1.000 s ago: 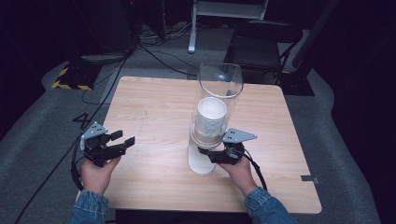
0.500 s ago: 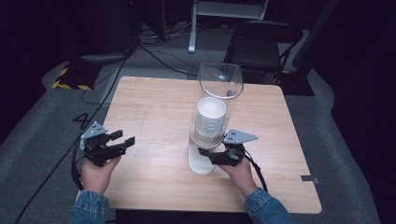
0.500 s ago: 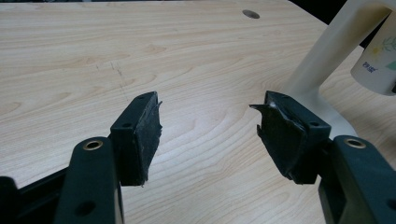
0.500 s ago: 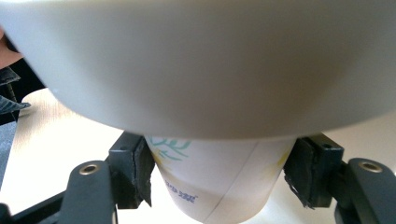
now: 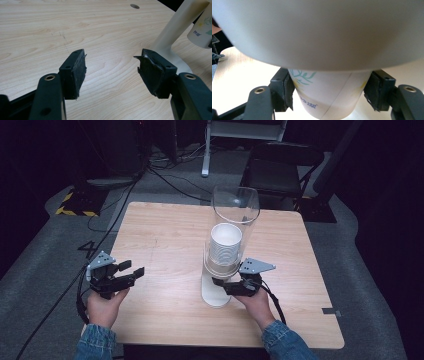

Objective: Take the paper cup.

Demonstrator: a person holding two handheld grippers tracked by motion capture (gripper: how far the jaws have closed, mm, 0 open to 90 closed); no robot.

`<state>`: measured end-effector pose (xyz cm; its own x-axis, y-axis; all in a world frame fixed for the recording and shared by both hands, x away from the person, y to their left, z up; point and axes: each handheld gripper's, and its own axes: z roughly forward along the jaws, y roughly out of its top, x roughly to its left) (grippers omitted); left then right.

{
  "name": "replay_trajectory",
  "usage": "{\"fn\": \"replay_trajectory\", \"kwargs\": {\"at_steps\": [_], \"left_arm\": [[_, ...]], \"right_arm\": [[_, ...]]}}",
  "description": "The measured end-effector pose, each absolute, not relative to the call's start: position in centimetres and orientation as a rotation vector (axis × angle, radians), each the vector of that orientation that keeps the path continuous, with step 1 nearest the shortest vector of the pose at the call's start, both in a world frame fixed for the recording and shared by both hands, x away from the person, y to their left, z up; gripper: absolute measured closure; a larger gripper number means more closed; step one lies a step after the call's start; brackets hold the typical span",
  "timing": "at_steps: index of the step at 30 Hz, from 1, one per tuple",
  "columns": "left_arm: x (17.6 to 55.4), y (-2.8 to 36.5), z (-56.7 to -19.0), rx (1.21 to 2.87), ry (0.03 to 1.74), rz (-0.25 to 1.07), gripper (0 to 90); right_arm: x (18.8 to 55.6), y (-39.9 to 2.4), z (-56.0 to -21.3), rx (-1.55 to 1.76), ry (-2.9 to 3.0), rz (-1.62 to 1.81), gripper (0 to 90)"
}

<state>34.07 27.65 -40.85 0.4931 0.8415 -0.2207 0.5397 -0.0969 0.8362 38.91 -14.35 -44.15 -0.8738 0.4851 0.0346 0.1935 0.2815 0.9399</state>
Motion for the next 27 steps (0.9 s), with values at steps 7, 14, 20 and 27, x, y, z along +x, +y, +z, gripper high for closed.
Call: {"fn": "replay_trajectory", "kwargs": {"at_steps": [7,14,20,27], "left_arm": [[34.08,27.68,-40.93,1.774,1.172,0.387,38.3],[34.09,27.68,-40.95,1.774,1.172,0.387,38.3],[34.13,27.70,-41.03,1.768,1.176,0.383,38.3],[34.21,27.61,-41.16,1.773,1.176,0.376,38.3]], "right_arm": [[39.12,-14.34,-44.34,0.599,2.285,1.634,33.6],[39.19,-14.32,-44.41,0.560,2.270,1.588,33.6],[39.14,-14.38,-44.41,0.566,2.273,1.595,33.4],[38.74,-14.28,-44.57,0.622,2.268,1.612,33.3]]}}
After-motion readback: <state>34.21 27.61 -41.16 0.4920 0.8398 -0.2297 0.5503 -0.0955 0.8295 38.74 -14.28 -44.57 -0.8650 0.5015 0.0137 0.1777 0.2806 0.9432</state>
